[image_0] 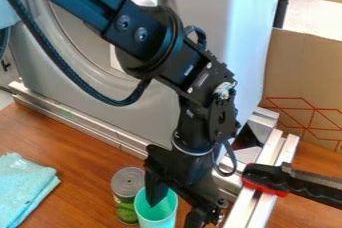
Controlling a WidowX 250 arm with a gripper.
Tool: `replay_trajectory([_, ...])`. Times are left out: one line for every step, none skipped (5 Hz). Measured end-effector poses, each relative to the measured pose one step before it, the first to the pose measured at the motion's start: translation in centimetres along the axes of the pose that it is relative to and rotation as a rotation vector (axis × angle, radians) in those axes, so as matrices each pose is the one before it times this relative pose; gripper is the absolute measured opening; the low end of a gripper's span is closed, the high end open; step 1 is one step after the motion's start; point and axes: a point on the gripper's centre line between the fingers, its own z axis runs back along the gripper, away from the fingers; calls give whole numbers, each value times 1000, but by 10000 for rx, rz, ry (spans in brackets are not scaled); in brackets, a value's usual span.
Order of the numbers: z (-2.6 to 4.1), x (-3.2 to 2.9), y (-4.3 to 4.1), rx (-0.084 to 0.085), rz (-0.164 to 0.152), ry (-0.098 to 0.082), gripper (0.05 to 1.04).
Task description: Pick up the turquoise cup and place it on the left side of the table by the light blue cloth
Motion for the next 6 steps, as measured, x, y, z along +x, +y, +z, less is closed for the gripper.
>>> replay_trajectory([-465,241,-195,-41,27,-87,1000])
replay_trajectory([-196,228,-742,24,-84,-232,939])
replay_trajectory([-479,-256,14,128,244,246,679])
replay_trajectory([-694,-1340,769,571,572,1000,382])
replay_trajectory([-389,-419,510,113,193,415,176])
replay_trajectory([-198,-589,131,-157,-42,236,99])
